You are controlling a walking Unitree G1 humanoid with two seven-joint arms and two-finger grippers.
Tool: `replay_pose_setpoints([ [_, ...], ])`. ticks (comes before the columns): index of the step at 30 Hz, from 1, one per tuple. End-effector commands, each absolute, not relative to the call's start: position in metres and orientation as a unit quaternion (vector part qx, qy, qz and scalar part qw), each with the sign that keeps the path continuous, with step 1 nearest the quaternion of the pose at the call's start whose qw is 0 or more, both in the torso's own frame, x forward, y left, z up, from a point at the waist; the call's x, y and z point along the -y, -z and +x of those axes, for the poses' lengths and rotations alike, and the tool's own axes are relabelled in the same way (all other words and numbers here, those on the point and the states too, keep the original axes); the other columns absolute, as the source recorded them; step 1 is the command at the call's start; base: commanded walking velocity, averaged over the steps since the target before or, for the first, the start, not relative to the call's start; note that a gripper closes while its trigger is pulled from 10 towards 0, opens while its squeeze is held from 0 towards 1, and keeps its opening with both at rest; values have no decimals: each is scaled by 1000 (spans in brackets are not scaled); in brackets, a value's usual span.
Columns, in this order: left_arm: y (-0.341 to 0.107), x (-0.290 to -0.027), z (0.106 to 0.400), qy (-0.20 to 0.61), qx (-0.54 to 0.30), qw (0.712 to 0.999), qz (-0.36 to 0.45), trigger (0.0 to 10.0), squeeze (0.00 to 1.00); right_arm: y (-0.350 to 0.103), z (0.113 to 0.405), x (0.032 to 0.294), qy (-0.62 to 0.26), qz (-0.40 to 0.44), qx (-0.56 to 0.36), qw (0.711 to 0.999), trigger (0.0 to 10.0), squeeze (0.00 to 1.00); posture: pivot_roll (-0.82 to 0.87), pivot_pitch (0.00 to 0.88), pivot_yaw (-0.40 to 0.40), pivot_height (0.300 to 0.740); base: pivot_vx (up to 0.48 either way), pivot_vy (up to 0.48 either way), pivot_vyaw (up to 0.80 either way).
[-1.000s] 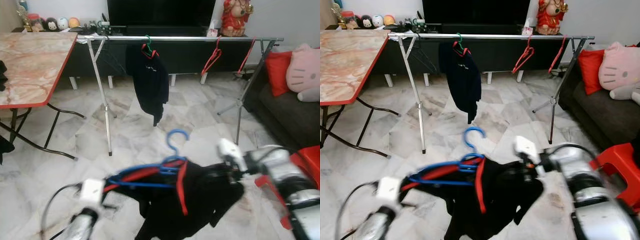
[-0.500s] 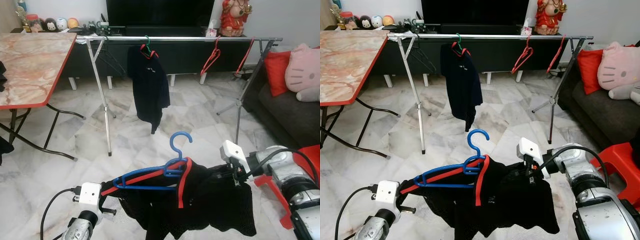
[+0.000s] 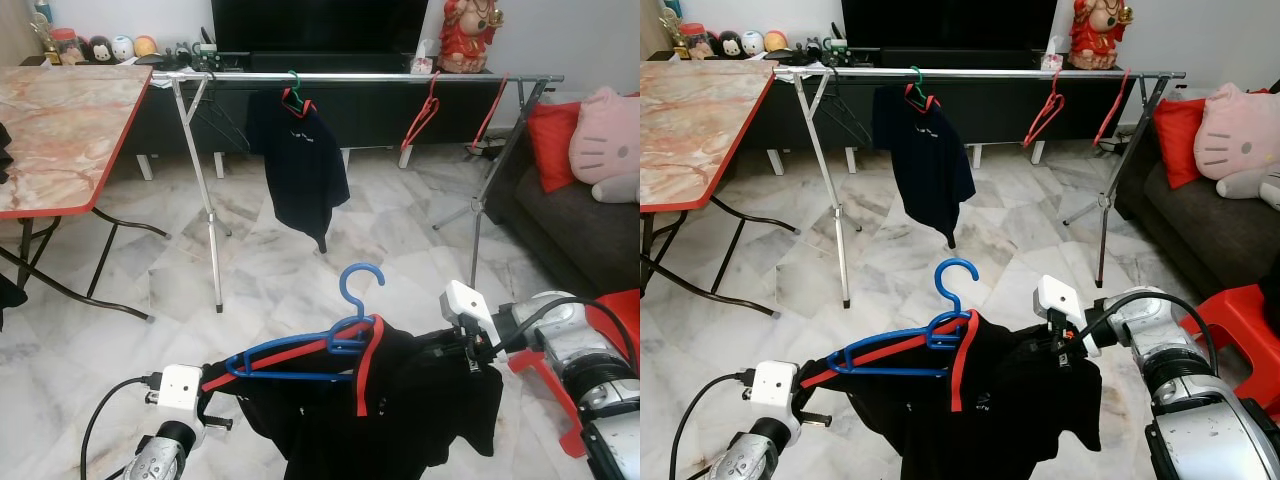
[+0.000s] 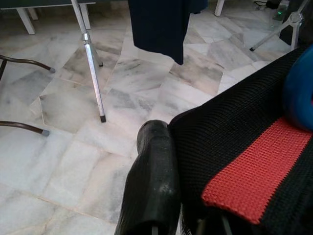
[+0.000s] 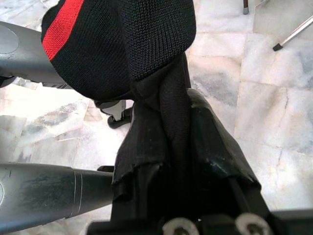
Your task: Hang hanger
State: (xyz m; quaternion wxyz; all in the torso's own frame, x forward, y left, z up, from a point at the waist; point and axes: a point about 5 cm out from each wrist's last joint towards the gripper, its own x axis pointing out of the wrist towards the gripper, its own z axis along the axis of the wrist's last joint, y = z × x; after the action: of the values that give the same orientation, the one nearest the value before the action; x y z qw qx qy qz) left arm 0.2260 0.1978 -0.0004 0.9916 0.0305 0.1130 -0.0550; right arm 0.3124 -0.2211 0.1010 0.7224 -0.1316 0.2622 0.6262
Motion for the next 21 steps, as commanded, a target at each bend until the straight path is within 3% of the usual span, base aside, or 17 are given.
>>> replay_pose_setpoints([
  [1, 4, -220, 219, 2, -131, 991, 27, 0, 0, -108, 313, 238, -600, -138, -262, 743, 0, 0, -104, 0, -56, 740, 0, 0, 0],
  [4, 4, -221, 219, 2, -132, 991, 25, 0, 0, -107, 312, 239, -600, -151, -268, 739, 0, 0, -104, 0, -56, 740, 0, 0, 0],
  [6, 0, -214, 227, 27, -133, 991, 20, 0, 0, -109, 313, 216, -655, -94, -222, 716, 0, 0, -100, 0, -52, 740, 0, 0, 0],
  [8, -1, -211, 229, 39, -133, 990, 21, 0, 0, -108, 313, 211, -664, -85, -216, 711, 0, 0, -100, 0, -52, 740, 0, 0, 0],
  [9, -1, -210, 229, 42, -134, 990, 21, 4235, 0, -108, 312, 210, -665, -85, -216, 709, 0, 0, -100, 0, -52, 740, 0, 0, 0],
  [10, -2, -208, 231, 46, -132, 990, 23, 10000, 0, -107, 312, 208, -669, -86, -216, 706, 0, 0, -100, 0, -52, 740, 0, 0, 0],
  [21, -4, -203, 234, 60, -133, 989, 13, 10000, 0, -106, 311, 205, -675, -84, -218, 700, 0, 0, -98, 0, -55, 740, 0, 0, 0],
])
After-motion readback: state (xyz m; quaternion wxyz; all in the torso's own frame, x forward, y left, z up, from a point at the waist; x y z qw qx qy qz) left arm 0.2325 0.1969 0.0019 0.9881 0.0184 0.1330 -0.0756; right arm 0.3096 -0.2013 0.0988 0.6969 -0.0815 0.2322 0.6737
